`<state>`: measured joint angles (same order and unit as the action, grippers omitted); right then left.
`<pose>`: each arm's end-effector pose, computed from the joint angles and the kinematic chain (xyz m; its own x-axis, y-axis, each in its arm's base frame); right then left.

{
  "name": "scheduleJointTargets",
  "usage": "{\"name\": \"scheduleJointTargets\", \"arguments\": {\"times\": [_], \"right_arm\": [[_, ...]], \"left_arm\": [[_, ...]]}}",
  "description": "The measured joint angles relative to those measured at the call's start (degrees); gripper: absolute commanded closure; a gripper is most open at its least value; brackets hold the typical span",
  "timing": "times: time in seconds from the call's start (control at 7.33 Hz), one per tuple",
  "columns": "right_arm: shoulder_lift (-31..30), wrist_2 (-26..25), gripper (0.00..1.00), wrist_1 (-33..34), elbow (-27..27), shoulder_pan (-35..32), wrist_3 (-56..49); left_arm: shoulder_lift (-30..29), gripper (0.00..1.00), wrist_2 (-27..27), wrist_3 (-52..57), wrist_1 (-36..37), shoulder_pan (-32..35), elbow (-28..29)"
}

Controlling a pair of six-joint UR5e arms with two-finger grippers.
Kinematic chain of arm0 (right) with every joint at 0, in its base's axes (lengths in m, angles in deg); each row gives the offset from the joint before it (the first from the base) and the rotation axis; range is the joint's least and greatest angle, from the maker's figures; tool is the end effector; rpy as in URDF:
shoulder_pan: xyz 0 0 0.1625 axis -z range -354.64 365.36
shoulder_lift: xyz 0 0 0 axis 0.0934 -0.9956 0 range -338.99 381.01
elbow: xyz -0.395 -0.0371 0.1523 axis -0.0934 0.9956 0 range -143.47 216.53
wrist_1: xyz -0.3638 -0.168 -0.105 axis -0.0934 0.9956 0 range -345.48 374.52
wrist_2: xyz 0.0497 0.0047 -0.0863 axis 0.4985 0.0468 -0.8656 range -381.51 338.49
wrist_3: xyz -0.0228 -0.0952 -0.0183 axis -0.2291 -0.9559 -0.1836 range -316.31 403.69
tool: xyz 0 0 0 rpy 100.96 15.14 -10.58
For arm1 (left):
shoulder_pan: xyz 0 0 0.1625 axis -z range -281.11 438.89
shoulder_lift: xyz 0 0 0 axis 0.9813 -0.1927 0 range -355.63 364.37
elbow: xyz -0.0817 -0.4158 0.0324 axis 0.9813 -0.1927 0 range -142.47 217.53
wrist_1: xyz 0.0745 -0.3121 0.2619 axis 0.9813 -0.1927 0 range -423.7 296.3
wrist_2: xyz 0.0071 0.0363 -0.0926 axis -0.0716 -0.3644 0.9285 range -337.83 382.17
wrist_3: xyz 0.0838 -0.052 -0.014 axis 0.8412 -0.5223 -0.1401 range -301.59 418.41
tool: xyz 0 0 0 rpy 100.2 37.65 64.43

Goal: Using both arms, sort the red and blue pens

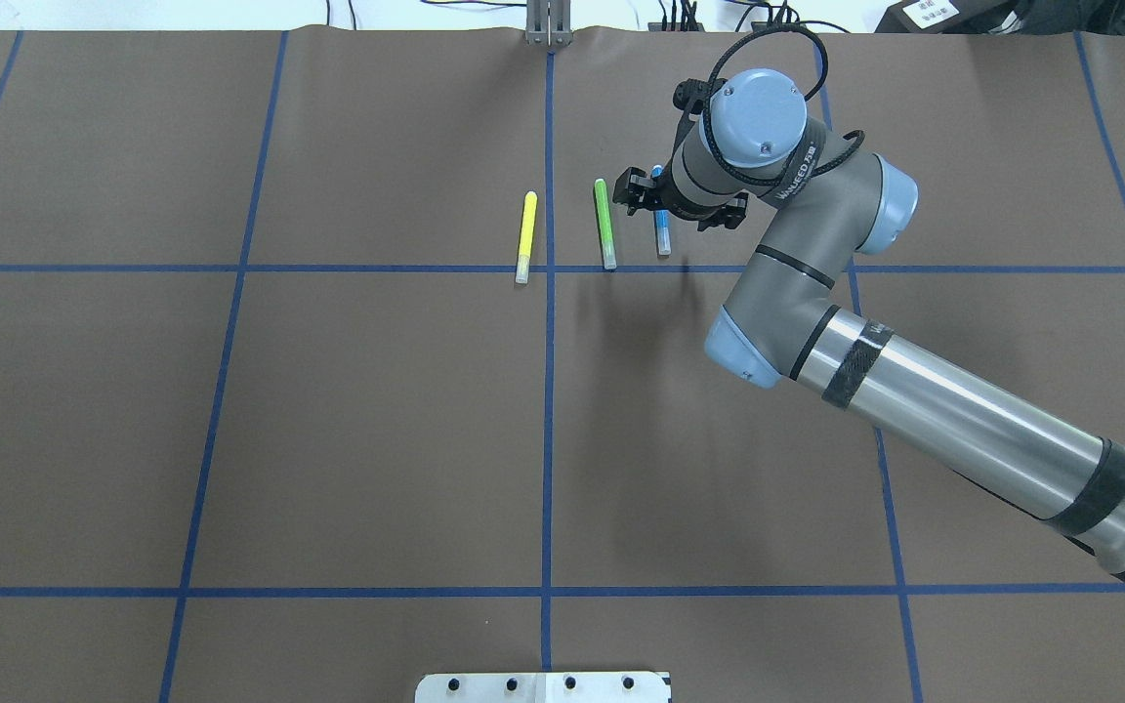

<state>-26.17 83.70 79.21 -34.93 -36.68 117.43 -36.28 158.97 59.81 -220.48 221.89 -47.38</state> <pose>-0.5107 -0.6047 0.2992 0.6016 0.1785 0.7786 -0.3430 0.9380 0.0500 -0.0505 0.0377 0.8036 0.5552 -0.4386 -0.7067 0.7670 0.5986 0.2311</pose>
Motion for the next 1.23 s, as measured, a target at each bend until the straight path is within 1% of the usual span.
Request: {"name": "scheduleJointTargets", "arguments": {"times": [0.14, 0.27, 0.68, 0.95, 1.23], "right_arm": [[0.11, 0.00, 0.01, 0.02, 0.00, 0.01, 0.13], [0.24, 0.00, 0.01, 0.06, 0.00, 0.03, 0.24], [0.37, 0.00, 0.01, 0.09, 0.00, 0.03, 0.81], [0.34, 0.00, 0.01, 0.09, 0.00, 0.03, 0.87], [0.33, 0.00, 0.01, 0.09, 0.00, 0.03, 0.95]], "left_arm": [[0.56, 0.14, -0.53, 1.65, 0.18, 0.03, 0.02], [1.10, 0.00, -0.95, 3.18, 0.30, 0.06, 0.04], [1.60, 0.00, -1.34, 5.65, 0.64, 0.62, 0.07], [1.55, 0.00, -1.22, 6.24, 2.35, 0.74, -0.52], [1.17, 0.00, -1.24, 6.64, 9.00, 0.79, -5.69]]}}
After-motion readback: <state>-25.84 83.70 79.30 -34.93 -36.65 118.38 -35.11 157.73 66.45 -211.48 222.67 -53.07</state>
